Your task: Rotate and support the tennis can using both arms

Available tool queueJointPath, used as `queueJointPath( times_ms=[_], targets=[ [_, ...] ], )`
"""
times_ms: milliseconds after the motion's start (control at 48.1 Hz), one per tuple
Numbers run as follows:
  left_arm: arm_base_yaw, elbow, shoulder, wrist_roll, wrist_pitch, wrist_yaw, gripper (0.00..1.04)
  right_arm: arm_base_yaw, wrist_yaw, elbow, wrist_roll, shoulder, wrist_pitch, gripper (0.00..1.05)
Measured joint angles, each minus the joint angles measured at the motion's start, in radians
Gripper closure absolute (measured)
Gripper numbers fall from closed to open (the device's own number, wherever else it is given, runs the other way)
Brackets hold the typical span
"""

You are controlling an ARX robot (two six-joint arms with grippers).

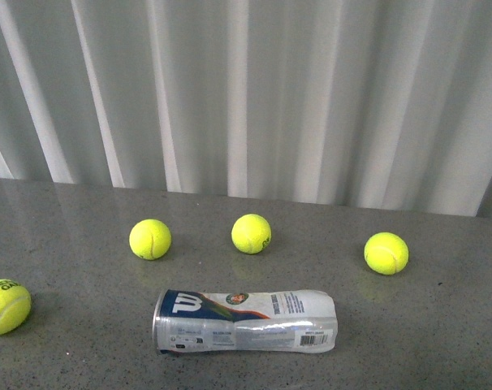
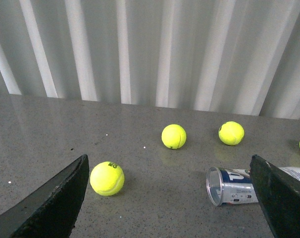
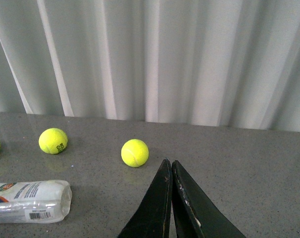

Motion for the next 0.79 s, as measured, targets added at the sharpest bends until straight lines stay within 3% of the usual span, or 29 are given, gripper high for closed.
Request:
queueJointPath(
  times_ms=[790],
  targets=[
    [0.000,0.000,0.000,0.000,0.000,0.000,0.07,0.000,0.000,0.000,0.000,-0.286,-0.279,1.01]
  ],
)
